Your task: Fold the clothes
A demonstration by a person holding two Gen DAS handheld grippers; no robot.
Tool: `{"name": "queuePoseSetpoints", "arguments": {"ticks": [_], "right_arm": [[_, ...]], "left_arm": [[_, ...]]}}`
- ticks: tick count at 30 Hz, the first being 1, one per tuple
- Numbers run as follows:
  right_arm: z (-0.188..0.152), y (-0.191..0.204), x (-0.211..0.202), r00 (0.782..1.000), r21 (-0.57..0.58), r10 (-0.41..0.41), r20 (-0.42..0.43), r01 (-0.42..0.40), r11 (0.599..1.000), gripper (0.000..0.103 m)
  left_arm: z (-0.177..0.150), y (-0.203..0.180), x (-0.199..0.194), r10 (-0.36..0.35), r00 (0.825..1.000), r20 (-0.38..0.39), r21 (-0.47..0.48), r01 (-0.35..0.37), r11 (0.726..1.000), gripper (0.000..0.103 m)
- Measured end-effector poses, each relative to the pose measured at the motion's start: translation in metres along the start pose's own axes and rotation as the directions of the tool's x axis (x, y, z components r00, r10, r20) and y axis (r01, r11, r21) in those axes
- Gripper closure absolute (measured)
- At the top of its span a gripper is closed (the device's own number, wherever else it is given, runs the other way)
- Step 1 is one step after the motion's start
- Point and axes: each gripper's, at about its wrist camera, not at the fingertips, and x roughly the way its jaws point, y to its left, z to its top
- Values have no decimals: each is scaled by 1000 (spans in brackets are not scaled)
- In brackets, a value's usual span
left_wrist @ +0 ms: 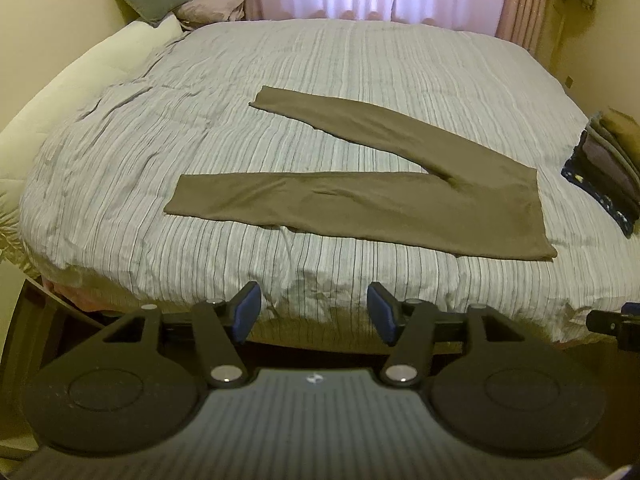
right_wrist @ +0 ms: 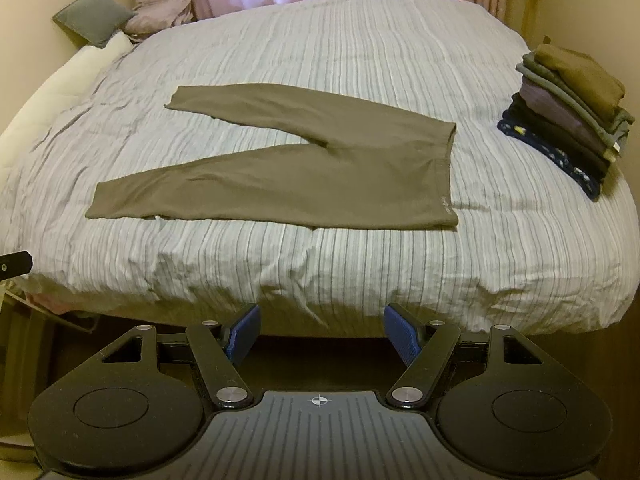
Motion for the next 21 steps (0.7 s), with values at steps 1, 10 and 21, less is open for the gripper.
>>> {"name": "queuePoseSetpoints", "arguments": {"ticks": [1, 10, 21], "right_arm": [[0, 0, 0, 1000, -1, 2, 0, -2, 1000, 31], [5, 1, 1, 1000, -20, 3, 5, -3, 1000, 31], [20, -3, 9, 1000, -48, 18, 14, -18, 999, 31]], "left_arm": [[0, -1, 0, 0, 1000, 0, 2, 0, 1000, 48], [0, -4, 6, 2, 1000, -11, -8, -2, 1000, 48], [1, -3, 17, 26, 999, -18, -52, -27, 998, 47]]}}
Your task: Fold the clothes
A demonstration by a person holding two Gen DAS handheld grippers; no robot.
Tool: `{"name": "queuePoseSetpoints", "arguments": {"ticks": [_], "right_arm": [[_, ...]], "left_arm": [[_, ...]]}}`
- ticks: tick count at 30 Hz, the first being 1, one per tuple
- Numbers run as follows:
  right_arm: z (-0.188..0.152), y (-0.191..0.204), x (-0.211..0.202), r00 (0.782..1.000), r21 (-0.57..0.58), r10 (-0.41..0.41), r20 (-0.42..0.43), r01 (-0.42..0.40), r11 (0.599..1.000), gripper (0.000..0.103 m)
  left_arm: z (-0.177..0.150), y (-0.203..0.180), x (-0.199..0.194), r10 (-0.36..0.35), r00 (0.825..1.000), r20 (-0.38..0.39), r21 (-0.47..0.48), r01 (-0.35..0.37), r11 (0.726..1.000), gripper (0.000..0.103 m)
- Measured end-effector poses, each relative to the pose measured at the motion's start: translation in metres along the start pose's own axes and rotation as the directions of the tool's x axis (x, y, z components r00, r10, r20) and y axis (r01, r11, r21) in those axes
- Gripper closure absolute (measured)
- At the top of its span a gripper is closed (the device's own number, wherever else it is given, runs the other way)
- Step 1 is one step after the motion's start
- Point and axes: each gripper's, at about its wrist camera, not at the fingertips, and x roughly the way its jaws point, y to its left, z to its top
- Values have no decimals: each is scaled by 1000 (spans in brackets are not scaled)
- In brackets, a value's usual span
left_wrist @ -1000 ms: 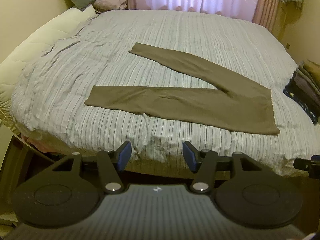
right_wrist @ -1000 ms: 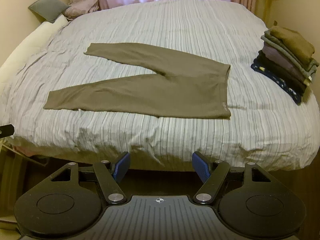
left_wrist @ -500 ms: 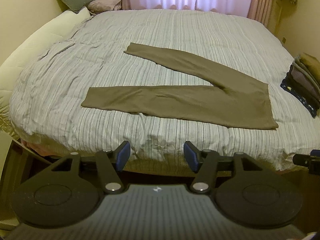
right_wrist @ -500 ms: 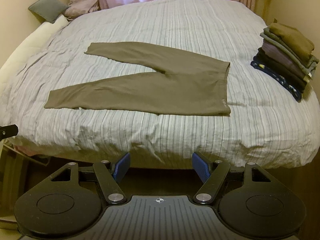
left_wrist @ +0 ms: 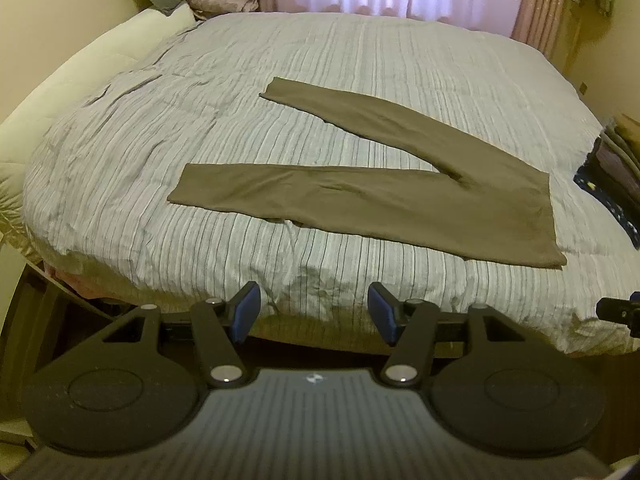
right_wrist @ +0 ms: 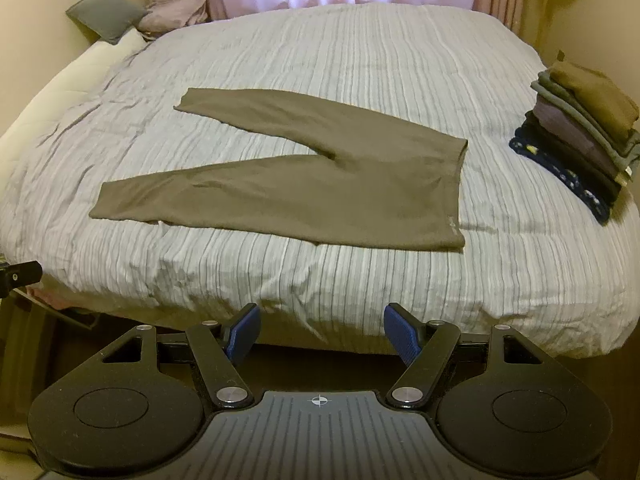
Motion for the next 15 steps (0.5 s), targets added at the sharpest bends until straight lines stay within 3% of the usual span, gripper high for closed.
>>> {"name": "queuePoseSetpoints", "arguments": {"ticks": [15], "right_arm": [[30, 0, 34, 999, -19, 22, -34, -23, 1000, 31]], "left_arm": [[22, 17, 35, 34, 999, -33, -46, -36, 998, 47]]}}
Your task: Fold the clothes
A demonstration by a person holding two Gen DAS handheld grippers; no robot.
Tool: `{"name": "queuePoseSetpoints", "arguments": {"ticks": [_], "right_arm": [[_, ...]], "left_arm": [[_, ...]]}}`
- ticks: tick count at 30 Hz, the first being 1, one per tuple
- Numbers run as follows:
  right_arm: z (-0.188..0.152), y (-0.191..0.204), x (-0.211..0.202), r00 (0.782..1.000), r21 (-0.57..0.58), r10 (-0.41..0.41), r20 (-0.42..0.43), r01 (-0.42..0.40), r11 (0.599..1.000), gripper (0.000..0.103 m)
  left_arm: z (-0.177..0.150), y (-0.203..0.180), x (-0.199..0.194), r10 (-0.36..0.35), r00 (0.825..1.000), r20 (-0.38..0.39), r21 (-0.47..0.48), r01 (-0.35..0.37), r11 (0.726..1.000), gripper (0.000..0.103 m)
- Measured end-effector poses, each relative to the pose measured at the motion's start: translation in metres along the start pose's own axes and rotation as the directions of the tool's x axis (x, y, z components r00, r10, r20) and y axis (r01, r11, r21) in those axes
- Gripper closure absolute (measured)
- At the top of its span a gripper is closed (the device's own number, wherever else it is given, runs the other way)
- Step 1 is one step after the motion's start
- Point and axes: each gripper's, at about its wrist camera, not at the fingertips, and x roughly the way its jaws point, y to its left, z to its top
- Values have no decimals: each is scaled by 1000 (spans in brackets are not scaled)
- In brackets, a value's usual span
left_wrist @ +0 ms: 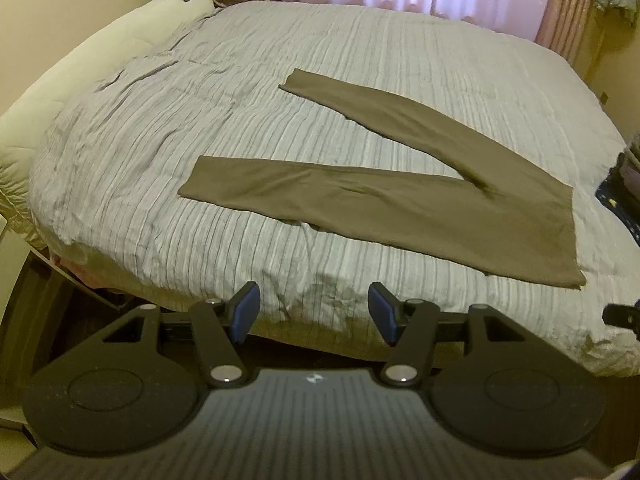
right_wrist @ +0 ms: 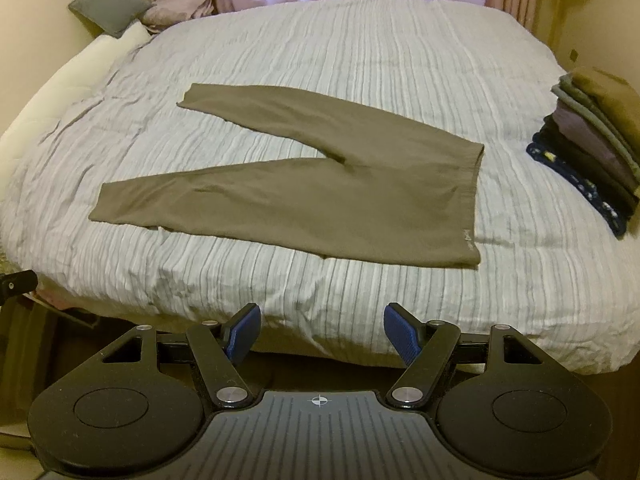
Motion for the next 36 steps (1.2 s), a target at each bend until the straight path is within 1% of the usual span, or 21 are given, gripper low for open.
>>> {"name": "queuePoseSetpoints", "arguments": {"ticks": [2, 4, 6, 9, 11, 16, 20, 24, 27, 29, 32, 36], "right_arm": [[3, 0, 8, 1000, 4, 2, -13, -1, 1000, 31], [7, -4, 15, 1000, 34, -7, -24, 8, 999, 31], [15, -12, 22, 999, 74, -31, -28, 33, 997, 31], [29, -26, 31, 997, 135, -73, -30, 76, 988, 31], [43, -34, 40, 995, 171, -100, -29, 103, 980, 31], [80, -51, 61, 990, 276, -141, -15, 139, 951, 31], [107, -63, 71, 981, 360, -195, 17, 176, 916, 31], [119, -80, 72, 963, 462, -264, 54, 210, 861, 31], [115, -92, 70, 946, 536, -318, 66, 235, 811, 31], [109, -96, 67, 937, 569, -343, 57, 252, 783, 31], [102, -101, 61, 926, 596, -376, 45, 277, 753, 31], [100, -110, 61, 906, 612, -423, 16, 326, 721, 31]], "left_arm": [[8, 0, 12, 1, 1000, -14, 9, -1, 1000, 47], [18, -2, 25, -2, 1000, -31, 27, 3, 1000, 47], [30, -6, 38, -21, 999, -38, 47, 22, 999, 47], [56, -13, 62, -75, 997, -32, 74, 78, 994, 47], [79, -17, 78, -119, 993, -21, 99, 120, 988, 47], [143, -17, 116, -194, 981, -1, 170, 191, 967, 47], [193, -16, 147, -236, 972, -12, 238, 232, 943, 47], [230, -22, 186, -271, 962, -43, 313, 270, 911, 47], [245, -31, 212, -281, 956, -82, 365, 292, 884, 47], [251, -41, 227, -299, 947, -116, 385, 321, 866, 47], [255, -53, 244, -337, 928, -156, 413, 372, 832, 47], [256, -69, 265, -347, 917, -198, 444, 399, 802, 47]]}}
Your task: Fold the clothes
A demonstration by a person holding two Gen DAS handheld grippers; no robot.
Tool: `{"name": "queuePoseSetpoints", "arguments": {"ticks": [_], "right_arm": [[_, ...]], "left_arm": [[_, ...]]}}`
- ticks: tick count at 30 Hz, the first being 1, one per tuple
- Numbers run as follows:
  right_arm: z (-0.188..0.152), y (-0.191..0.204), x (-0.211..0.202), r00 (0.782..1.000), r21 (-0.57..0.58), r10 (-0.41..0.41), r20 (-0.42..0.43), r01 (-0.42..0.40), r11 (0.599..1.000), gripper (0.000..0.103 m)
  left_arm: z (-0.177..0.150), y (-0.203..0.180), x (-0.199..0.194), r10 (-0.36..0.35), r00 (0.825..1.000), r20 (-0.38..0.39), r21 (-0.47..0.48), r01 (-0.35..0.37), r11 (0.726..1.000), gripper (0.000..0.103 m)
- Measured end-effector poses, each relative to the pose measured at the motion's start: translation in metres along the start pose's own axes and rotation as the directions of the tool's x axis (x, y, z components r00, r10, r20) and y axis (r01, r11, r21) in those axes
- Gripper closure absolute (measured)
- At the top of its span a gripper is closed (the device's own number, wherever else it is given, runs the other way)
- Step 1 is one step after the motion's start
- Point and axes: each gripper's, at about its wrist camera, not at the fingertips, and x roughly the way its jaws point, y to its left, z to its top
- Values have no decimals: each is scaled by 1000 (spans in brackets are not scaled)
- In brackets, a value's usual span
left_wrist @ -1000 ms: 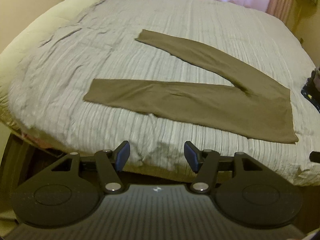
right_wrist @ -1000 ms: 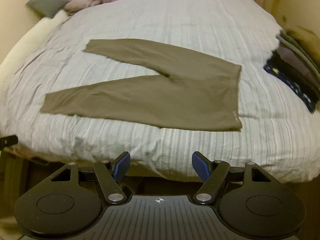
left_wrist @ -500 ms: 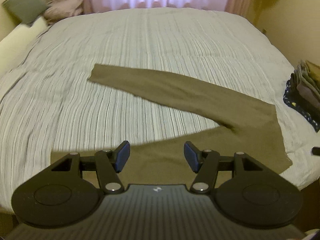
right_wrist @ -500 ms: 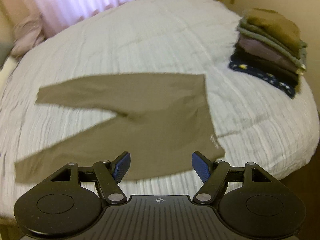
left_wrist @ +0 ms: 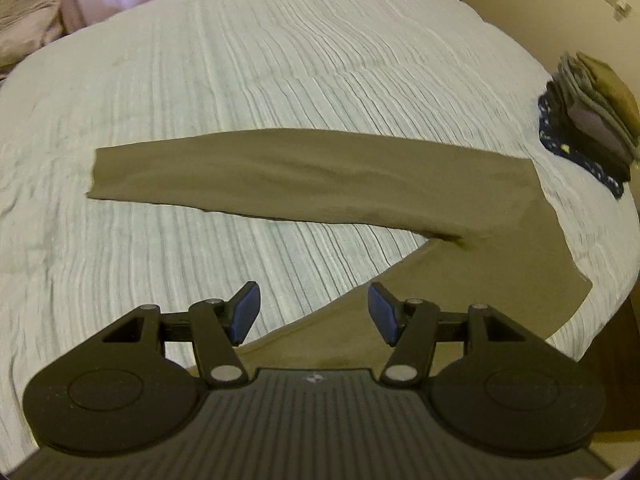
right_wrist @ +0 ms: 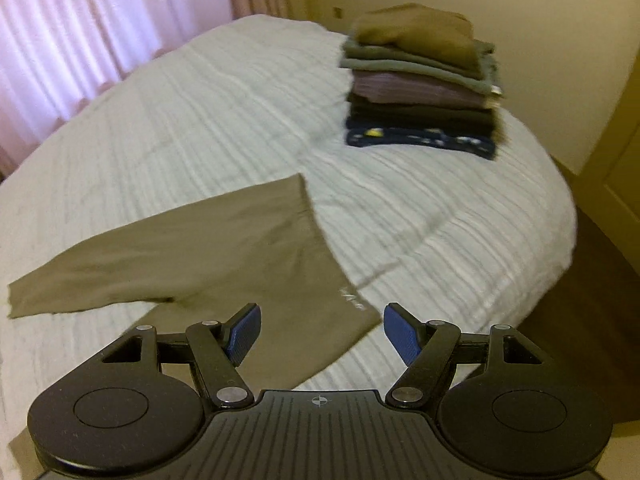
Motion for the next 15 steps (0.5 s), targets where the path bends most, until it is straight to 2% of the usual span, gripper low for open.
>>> {"name": "queuePoseSetpoints", "arguments": {"ticks": [3, 7, 15], "right_arm": [[5, -1, 6, 1000, -14, -21, 17, 21, 1000, 31], [18, -2, 26, 1000, -21, 10, 22, -10, 1000, 31], [56, 23, 108, 992, -161, 118, -45, -123, 979, 31]], "left_arm": [[8, -1, 15, -23, 1000, -9, 24, 23, 999, 47], [20, -2, 32, -28, 1000, -13, 46, 29, 999, 47], [43, -7, 79, -52, 998, -31, 62, 54, 997, 48]]}}
